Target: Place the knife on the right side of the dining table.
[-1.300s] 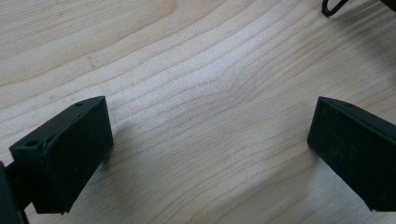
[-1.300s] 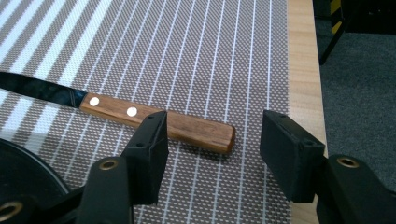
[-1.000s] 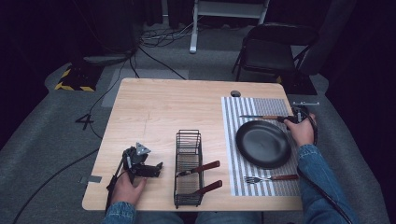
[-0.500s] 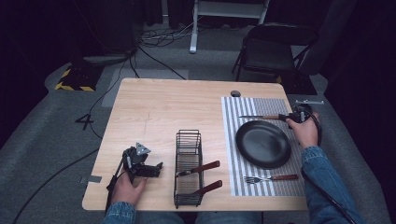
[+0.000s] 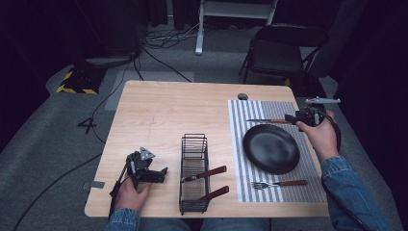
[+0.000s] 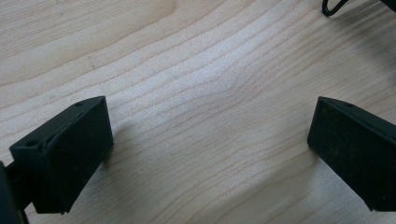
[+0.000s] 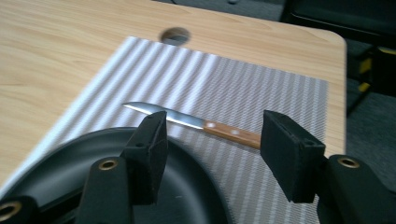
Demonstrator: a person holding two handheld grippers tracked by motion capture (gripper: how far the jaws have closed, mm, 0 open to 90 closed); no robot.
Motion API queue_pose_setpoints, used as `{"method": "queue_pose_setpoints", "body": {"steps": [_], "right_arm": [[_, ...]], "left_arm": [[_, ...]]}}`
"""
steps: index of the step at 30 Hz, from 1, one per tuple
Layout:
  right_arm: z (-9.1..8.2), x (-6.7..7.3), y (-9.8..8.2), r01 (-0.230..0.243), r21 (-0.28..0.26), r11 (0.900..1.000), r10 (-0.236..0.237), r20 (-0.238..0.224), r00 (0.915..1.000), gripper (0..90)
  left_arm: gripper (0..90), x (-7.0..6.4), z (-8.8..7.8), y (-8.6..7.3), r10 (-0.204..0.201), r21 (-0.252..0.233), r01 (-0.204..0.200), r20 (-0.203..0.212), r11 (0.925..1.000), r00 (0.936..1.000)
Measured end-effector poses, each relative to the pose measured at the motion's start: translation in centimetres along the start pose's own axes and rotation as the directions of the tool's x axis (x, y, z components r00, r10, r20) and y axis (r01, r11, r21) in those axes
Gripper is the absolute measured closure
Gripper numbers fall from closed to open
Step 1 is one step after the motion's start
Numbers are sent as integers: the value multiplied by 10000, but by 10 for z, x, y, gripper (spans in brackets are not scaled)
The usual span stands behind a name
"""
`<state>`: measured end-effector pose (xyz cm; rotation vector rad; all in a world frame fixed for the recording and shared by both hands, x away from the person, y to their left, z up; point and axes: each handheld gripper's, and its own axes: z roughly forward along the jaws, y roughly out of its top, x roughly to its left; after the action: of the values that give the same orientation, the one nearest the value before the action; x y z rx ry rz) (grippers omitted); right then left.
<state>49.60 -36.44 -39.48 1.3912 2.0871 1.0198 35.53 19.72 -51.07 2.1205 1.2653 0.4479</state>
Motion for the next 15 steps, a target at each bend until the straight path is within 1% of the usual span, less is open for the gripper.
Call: {"method": "queue_pose_setpoints", "body": {"steps": [1, 2, 4, 8, 12, 13, 14, 15], "right_arm": [[-8, 11, 2, 108, -73, 9999, -110, -284, 9995, 420], [-8, 11, 2, 108, -73, 9999, -110, -284, 9995, 420], [-15, 22, 4, 372, -197, 9991, -381, -516, 9979, 419], [-29, 44, 6, 650, -519, 9965, -703, -1086, 9916, 417], [-43, 70, 8, 932, -690, 9933, -1036, -1672, 9805, 415], [-50, 83, 7, 940, -809, 9923, -1086, -2012, 9735, 413], [-50, 83, 7, 940, -809, 9923, -1086, -2012, 9735, 413], [-55, 94, 5, 1112, -882, 9899, -1284, -2223, 9665, 413]], "left_arm": [[3, 0, 0, 0, -1, -1, 1, 0, 10000, 10000], [3, 0, 0, 0, 1, 1, -1, 2, 10000, 10000], [3, 0, 0, 0, -8, -3, 8, -1, 10000, 10000], [2, 0, 0, 0, -6, 1, 6, -2, 10000, 10000], [3, 0, 0, 0, 10, 7, -10, 8, 10000, 10000], [2, 0, 0, 0, 20, 11, -20, 14, 10000, 10000], [3, 0, 0, 0, 20, 11, -20, 14, 10000, 10000], [3, 0, 0, 0, 21, 9, -21, 13, 10000, 10000]]}}
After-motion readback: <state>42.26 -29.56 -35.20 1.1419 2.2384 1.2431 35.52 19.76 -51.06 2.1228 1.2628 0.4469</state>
